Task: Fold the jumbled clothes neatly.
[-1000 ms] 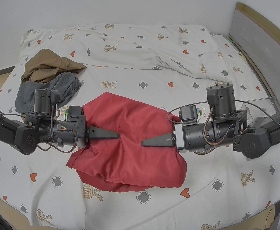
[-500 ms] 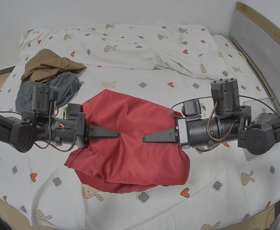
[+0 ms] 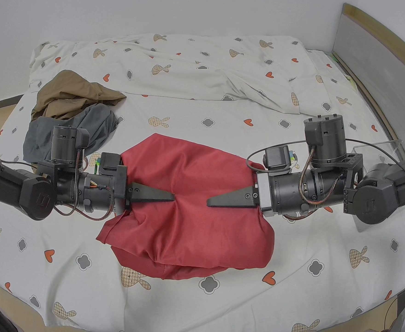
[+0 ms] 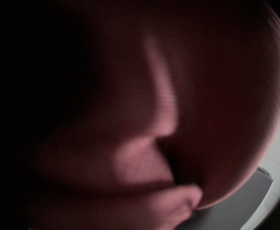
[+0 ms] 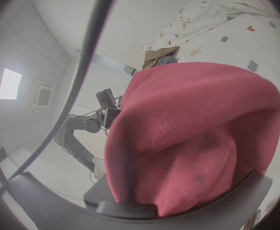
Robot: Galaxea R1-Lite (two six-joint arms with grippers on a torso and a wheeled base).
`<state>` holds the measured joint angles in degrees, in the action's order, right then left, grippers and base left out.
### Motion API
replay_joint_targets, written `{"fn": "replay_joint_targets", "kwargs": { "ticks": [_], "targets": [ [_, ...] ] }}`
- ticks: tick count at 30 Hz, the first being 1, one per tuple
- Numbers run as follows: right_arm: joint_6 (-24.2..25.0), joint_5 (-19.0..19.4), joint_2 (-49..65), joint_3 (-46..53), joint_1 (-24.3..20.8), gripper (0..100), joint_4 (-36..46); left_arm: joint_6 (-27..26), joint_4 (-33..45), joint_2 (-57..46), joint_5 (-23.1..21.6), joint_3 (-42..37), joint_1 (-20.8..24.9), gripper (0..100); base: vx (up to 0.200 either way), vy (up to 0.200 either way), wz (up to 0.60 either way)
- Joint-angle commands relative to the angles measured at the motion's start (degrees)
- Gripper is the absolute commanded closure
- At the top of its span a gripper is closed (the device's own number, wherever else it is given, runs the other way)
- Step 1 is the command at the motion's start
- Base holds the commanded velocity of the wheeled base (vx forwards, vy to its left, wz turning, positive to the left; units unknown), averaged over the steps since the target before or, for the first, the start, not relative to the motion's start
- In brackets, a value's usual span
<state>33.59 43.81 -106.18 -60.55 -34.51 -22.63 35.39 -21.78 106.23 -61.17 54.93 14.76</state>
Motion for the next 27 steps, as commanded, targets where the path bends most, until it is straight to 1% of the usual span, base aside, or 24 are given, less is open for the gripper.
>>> {"fn": "replay_joint_targets", "kwargs": {
  "ticks": [1, 5, 10, 26, 27],
  "targets": [
    [-0.01, 0.04, -0.26, -0.01, -0.03, 100, -0.05, -0.06, -0.01, 0.56, 0.0, 0.0, 0.0, 100, 0.0, -0.2, 0.0],
    [-0.01, 0.04, -0.26, -0.01, 0.06, 100, -0.05, -0.06, -0.01, 0.65, 0.0, 0.0, 0.09, 100, 0.0, -0.2, 0.0],
    [-0.01, 0.04, -0.34, -0.01, 0.06, 100, 0.04, -1.55, -0.01, 0.56, 0.0, -0.09, 0.18, 100, 0.0, 0.0, 0.0],
    [-0.01, 0.04, -0.26, 0.08, 0.41, 100, 0.04, -1.55, 0.34, 0.56, 0.0, 0.18, 0.27, 100, 0.0, 0.0, 0.0],
    [-0.01, 0.04, -0.26, 0.08, 0.41, 100, 0.04, -1.55, 0.34, 0.56, 0.0, 0.18, 0.27, 100, 0.0, -0.2, 0.0]
  ]
}}
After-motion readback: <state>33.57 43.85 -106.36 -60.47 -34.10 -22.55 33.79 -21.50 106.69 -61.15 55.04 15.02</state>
